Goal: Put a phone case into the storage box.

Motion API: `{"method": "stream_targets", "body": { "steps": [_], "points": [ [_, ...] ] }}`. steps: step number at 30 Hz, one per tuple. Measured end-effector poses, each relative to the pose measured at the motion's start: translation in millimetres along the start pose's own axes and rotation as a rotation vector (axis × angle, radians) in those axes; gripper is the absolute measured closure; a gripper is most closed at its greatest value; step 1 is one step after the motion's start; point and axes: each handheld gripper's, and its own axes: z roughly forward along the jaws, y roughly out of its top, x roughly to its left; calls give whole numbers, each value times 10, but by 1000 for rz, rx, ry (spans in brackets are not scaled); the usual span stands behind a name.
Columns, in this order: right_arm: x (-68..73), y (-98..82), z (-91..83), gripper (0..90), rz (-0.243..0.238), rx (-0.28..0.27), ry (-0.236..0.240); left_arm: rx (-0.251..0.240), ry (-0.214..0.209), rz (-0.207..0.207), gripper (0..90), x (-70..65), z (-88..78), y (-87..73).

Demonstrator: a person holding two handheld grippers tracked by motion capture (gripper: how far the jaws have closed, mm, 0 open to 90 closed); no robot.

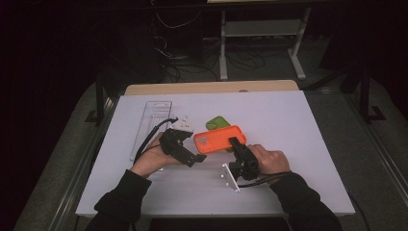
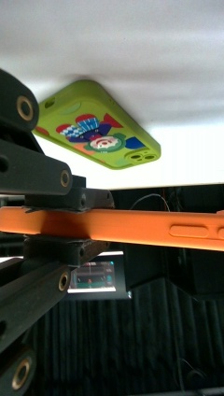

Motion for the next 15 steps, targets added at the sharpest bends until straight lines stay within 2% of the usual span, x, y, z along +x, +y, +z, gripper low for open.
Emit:
{"method": "stream_targets", "body": {
  "steps": [1,4,5,6,8,10,12,13,15],
  "points": [
    [-9,-9,6,781,9,0,3,-7,2,-11,0,-12,8,-3],
    [-10,-35,15,780,46,9,22,-2,10,-4,0,-22,16,-5],
    [-12,-42,19,780,57,12,33,3,9,1,0,-23,17,-5],
    [-14,-50,23,780,70,12,40,24,7,29,0,-6,9,-3],
    [-24,-62,30,780,97,11,52,20,12,30,0,-10,12,-5],
    [-40,-78,36,780,144,8,67,19,19,30,0,-9,7,-5],
    [-62,-102,46,780,187,10,88,-2,23,4,0,-28,16,-8],
    [-67,-112,55,780,232,4,96,11,24,18,0,-20,6,-7],
    [-114,-146,61,780,269,1,108,19,27,25,0,-17,4,-7]
  ]
}}
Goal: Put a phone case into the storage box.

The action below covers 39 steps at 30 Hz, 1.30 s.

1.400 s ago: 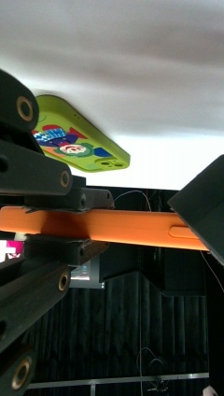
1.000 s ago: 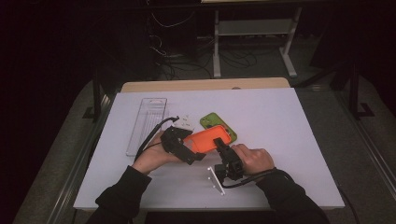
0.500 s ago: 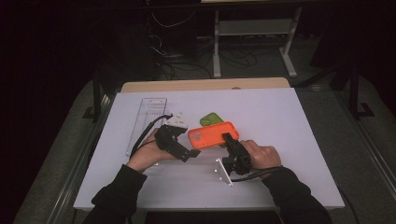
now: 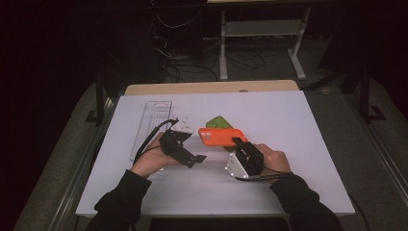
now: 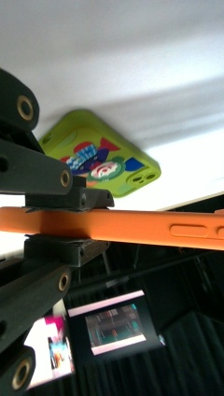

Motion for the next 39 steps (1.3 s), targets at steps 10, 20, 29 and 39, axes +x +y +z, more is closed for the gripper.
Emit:
{"method": "stream_targets", "body": {
  "steps": [10,20,29,39],
  "points": [
    [-136,-86,17,779,306,-8,109,5,7,11,0,8,12,0],
    [-300,-170,27,780,608,-38,233,-2,10,-3,0,13,-3,0],
    [-423,-266,34,781,843,-72,347,-18,5,-23,0,-7,19,0],
    [-474,-336,51,781,1056,-122,449,-25,23,-14,0,10,-6,9]
  ]
}}
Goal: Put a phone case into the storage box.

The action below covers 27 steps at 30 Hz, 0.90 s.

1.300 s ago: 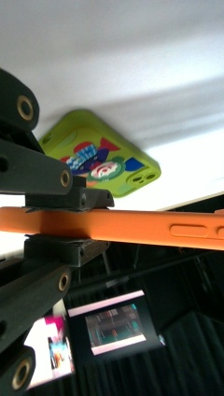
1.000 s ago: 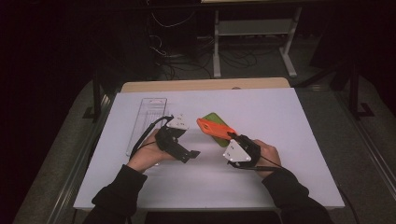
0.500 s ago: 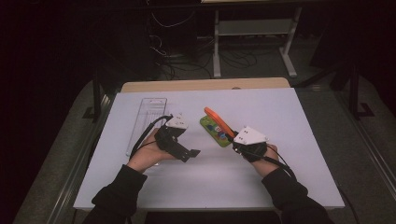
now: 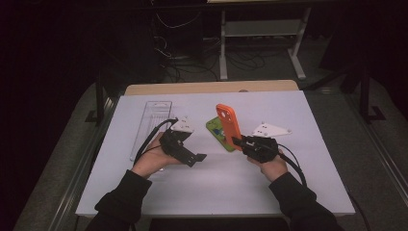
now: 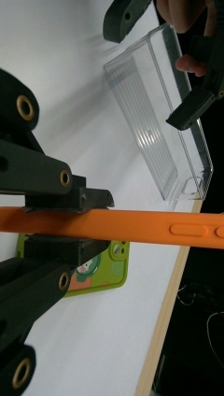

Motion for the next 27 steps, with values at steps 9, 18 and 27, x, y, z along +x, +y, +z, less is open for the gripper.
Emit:
{"method": "stream_targets", "body": {
  "steps": [9,18,27],
  "points": [
    [45,-25,46,781,14,1,0,-86,26,-57,0,34,-28,21],
    [170,-24,118,781,27,7,28,-192,28,-147,0,81,-63,16],
    [343,-38,220,781,2,13,60,-254,13,-207,0,79,-15,34]
  ]
}}
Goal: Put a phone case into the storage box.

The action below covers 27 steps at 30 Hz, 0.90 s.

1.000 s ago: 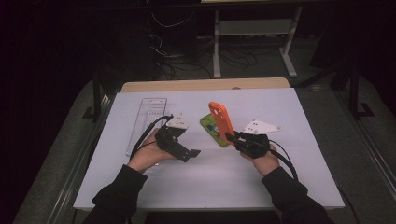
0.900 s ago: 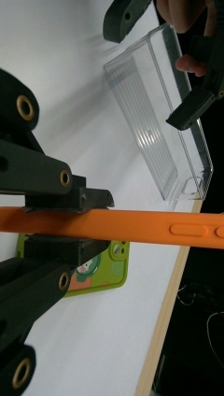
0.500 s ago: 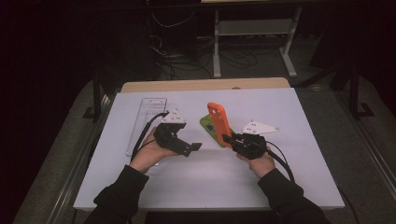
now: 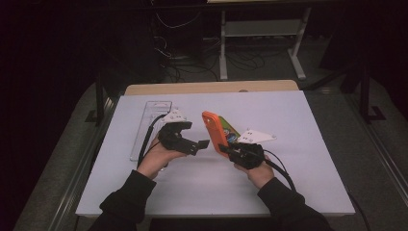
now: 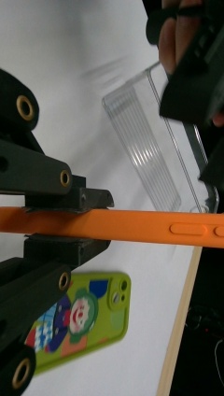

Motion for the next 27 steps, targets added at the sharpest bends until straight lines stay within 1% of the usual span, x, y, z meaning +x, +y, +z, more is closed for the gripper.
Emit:
{"method": "stream_targets", "body": {
  "steps": [2,6,7,8,9,11,12,16,17,18,19,20,21,22,23,24,26,27],
  "points": [
    [47,-2,18,781,2,6,7,-8,4,-3,0,-15,16,3],
    [103,-1,46,781,-11,1,18,-17,2,-7,0,-23,39,13],
    [116,-2,49,781,-8,-1,17,-20,-5,-8,0,-24,48,17],
    [125,-1,51,781,-9,-3,20,-26,-8,-20,0,-34,62,15],
    [134,0,52,781,-13,-3,24,-25,-8,-16,0,-35,67,17],
    [144,0,54,781,-14,-6,25,-32,-12,-12,0,-38,81,19],
    [147,1,55,781,-15,-6,25,-41,-18,-25,0,-46,92,18],
    [164,1,51,781,-2,-1,32,-58,-20,-34,0,-39,113,24],
    [169,0,51,781,2,-1,35,-64,-20,-27,0,-33,115,26],
    [171,0,53,782,-1,-4,36,-71,-18,-32,0,-37,118,28],
    [175,1,53,781,-1,-6,37,-73,-20,-28,0,-33,119,30],
    [178,1,53,782,0,-7,37,-83,-27,-45,0,-41,130,27],
    [179,2,53,782,0,-9,38,-88,-30,-48,0,-42,139,27],
    [179,1,55,781,-5,-12,38,-88,-32,-44,0,-41,148,28],
    [180,1,57,781,-7,-14,39,-79,-36,-48,0,-46,153,29],
    [183,0,59,781,-8,-14,41,-83,-39,-54,0,-53,165,26],
    [191,-1,64,781,-8,-14,45,-75,-44,-46,0,-52,175,28],
    [194,-1,68,782,-9,-15,46,-83,-47,-58,0,-63,187,26]
  ]
}}
